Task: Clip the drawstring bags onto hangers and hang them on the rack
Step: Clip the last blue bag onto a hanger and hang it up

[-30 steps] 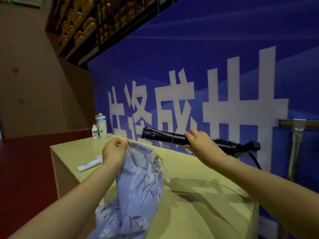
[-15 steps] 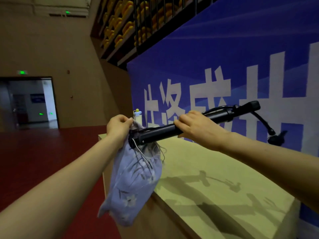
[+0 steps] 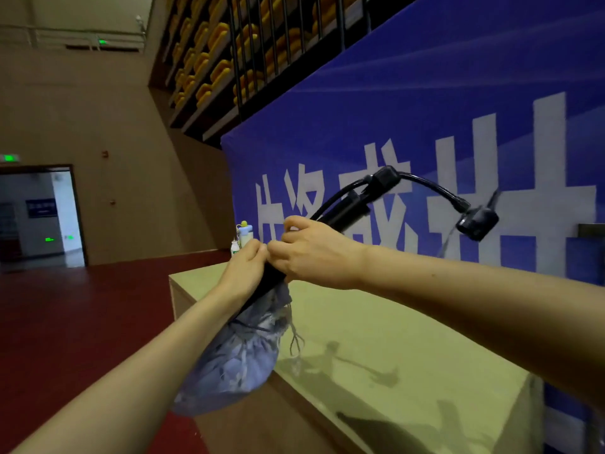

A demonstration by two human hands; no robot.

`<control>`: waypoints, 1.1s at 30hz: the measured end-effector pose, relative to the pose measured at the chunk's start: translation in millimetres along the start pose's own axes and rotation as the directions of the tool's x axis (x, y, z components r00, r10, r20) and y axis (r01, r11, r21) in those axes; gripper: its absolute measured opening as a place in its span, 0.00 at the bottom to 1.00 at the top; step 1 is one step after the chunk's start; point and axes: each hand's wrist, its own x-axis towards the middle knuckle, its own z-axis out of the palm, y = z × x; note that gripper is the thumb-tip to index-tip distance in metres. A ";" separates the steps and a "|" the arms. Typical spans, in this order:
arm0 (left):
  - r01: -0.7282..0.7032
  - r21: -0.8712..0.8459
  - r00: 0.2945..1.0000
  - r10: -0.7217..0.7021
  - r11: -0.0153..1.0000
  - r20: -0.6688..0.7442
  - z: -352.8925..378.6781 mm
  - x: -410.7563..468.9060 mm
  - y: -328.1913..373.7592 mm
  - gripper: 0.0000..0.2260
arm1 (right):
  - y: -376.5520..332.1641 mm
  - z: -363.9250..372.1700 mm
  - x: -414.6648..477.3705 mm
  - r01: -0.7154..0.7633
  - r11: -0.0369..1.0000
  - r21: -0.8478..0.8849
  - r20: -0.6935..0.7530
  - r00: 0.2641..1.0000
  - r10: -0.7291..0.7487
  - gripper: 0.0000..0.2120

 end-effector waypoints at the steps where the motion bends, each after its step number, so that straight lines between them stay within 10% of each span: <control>1: 0.026 -0.084 0.999 -0.029 0.996 -0.028 3.9 -1.0 0.9 0.10 | 0.2 -0.4 0.2 -0.002 1.000 -0.008 -0.018 1.000 0.002 0.09; 8: 0.138 -0.195 0.950 -0.186 0.971 -0.251 11.9 5.1 4.8 0.10 | -16.4 8.8 -6.0 -0.309 0.920 0.240 -0.273 0.888 0.369 0.12; 11: 0.218 -0.161 0.910 -0.260 0.963 -0.324 8.6 7.9 6.4 0.13 | -37.9 5.2 -13.1 -0.552 0.577 0.603 0.160 0.791 0.590 0.23; 15: 0.284 -0.227 0.881 -0.347 0.932 -0.322 8.8 4.0 1.5 0.14 | -46.0 22.6 -14.3 -0.768 0.125 0.628 0.664 0.613 0.428 0.17; 20: 0.316 -0.407 0.864 -0.437 0.857 -0.249 14.7 3.8 -14.6 0.12 | -40.1 27.8 -21.1 -0.646 -0.240 0.725 0.662 0.557 0.501 0.14; 26: 0.364 -0.545 0.847 -0.512 0.756 -0.145 36.3 6.3 -2.3 0.12 | -32.8 26.7 1.9 -0.202 -0.783 0.588 0.796 0.320 0.514 0.16; 33: 0.398 -0.663 0.808 -0.584 0.634 -0.074 43.5 2.5 5.4 0.14 | -30.7 24.3 -1.8 0.115 -0.903 0.413 0.831 0.357 0.426 0.16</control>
